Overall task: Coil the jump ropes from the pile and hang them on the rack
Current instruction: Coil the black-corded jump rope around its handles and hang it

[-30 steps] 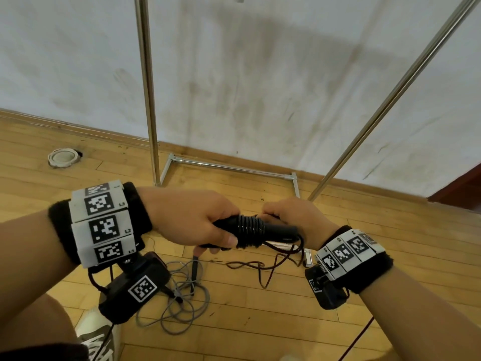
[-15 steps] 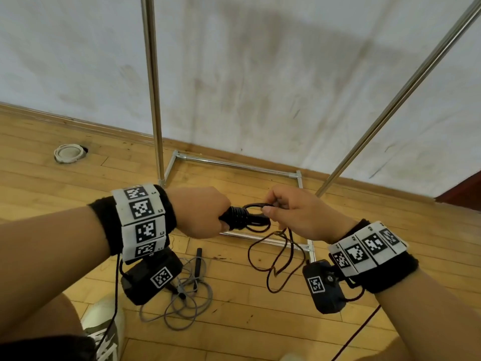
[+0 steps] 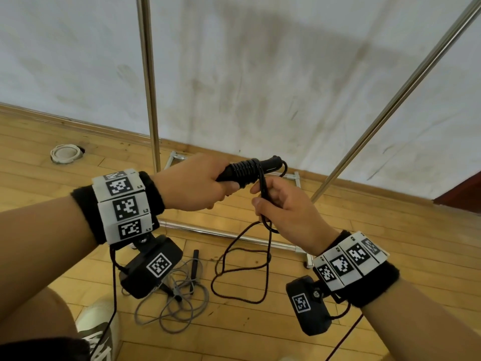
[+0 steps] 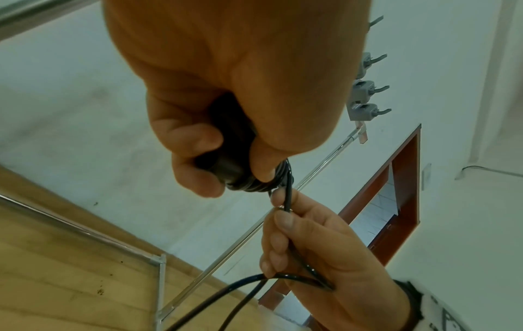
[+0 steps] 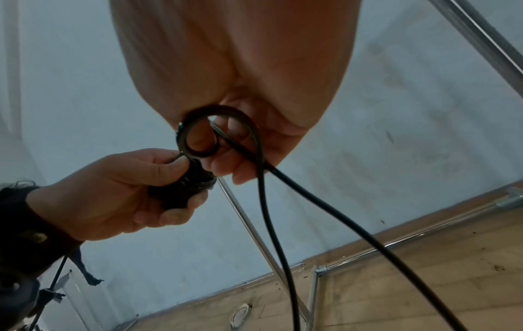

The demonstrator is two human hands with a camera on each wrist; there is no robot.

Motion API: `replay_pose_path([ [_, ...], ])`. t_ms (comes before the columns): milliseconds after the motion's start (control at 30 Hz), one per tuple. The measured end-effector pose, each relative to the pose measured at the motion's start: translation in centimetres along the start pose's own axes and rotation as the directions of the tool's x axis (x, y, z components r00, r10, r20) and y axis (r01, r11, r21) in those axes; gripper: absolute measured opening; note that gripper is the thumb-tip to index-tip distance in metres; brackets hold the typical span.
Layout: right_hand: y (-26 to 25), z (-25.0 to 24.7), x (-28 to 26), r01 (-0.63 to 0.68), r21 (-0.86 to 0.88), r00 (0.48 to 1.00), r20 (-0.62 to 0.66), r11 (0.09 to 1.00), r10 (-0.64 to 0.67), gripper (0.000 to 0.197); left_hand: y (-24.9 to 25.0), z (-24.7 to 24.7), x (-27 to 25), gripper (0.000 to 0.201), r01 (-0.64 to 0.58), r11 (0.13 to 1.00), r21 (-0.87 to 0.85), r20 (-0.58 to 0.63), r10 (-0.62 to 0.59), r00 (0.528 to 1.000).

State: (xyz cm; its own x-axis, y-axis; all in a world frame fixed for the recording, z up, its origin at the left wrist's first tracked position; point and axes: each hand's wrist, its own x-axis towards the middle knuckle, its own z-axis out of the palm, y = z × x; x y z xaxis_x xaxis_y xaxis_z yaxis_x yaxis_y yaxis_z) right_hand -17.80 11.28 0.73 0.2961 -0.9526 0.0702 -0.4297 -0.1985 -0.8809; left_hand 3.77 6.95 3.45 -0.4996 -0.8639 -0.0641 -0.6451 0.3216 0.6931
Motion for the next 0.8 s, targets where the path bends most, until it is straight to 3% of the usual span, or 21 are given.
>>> replay_pose_path([
  [133,0.4,0.3,-0.1,0.006,-0.011,1.000,0.017,1.000,-0.006,0.002,0.5,-0.1,-0.3,0.007,-0.012,0.998,-0.065,-0.022,0.011,1.000],
  [200,0.9,0.8,-0.2,0.000,-0.009,1.000,0.027,1.000,0.000,0.005,0.7,-0.5,-0.2,0.008,-0.003,0.996,-0.087,-0.036,0.000,0.999],
  [300,1.5,1.3,-0.2,0.000,0.068,1.000,0.012,0.998,-0.001,0.030,0.5,-1.1,-0.2,0.011,0.018,0.992,-0.127,-0.054,-0.025,0.998],
  [367,1.7,1.2,-0.2,0.019,0.081,0.999,-0.030,0.997,-0.016,0.037,0.4,-1.3,-0.3,0.011,0.030,0.990,-0.135,-0.047,-0.036,0.998],
  [433,1.9,1.3,-0.2,0.051,0.072,0.997,-0.063,0.996,-0.046,0.035,0.4,-1.1,-0.3,0.011,0.030,0.991,-0.130,-0.033,-0.035,0.999],
  [600,1.0,1.6,-0.4,0.062,0.271,0.998,-0.049,0.961,-0.051,0.031,0.2,-1.2,-0.4,0.013,0.052,0.991,-0.121,-0.034,-0.057,0.998],
  [800,0.5,1.9,-0.5,-0.003,0.327,0.999,-0.030,0.945,0.013,0.029,0.3,-2.1,-0.7,0.011,0.067,0.988,-0.138,-0.052,-0.074,0.996],
])
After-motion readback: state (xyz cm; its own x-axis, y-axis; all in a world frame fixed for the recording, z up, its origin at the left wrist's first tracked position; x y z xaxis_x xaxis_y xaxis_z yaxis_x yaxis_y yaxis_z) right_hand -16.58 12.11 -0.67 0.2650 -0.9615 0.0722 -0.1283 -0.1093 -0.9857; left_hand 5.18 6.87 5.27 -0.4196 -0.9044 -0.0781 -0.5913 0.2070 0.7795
